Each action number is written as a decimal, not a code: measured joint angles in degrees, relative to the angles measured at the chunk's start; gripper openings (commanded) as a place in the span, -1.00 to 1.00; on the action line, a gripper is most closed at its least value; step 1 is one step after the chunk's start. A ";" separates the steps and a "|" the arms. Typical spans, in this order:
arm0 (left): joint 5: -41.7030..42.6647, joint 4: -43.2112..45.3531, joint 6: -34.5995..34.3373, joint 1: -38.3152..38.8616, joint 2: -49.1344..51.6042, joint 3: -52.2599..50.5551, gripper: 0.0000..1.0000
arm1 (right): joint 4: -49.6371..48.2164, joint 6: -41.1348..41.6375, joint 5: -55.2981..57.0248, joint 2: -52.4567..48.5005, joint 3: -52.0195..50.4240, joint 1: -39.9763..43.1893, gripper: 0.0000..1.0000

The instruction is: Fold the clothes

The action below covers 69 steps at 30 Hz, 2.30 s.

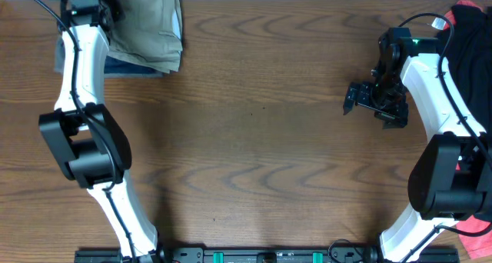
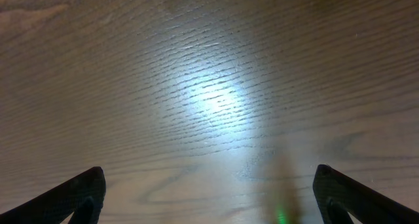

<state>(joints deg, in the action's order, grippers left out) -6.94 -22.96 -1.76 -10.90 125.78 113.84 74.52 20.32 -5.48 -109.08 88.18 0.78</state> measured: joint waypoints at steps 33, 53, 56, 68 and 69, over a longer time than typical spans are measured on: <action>1.66 -2.12 -1.18 -4.74 1.97 0.04 -0.86 | 0.02 0.00 -0.02 0.00 0.00 0.00 0.98; 2.45 0.87 -1.05 -8.20 10.64 0.44 -0.67 | 0.00 0.00 0.00 0.00 0.00 0.00 0.98; 2.49 -0.42 -1.11 -9.16 10.51 0.55 -0.66 | 0.00 0.00 -0.02 0.00 0.00 0.00 0.98; 2.40 -4.44 -3.08 -8.66 1.22 0.61 -0.19 | 0.02 0.00 0.00 0.00 0.00 0.00 0.99; 2.51 -5.35 -4.07 -8.31 -1.22 0.61 -0.19 | 0.02 0.00 0.00 0.00 0.00 0.00 0.98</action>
<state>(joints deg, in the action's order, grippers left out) -4.43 -28.32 -5.82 -19.20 124.55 114.45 74.54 20.32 -5.48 -109.08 88.18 0.78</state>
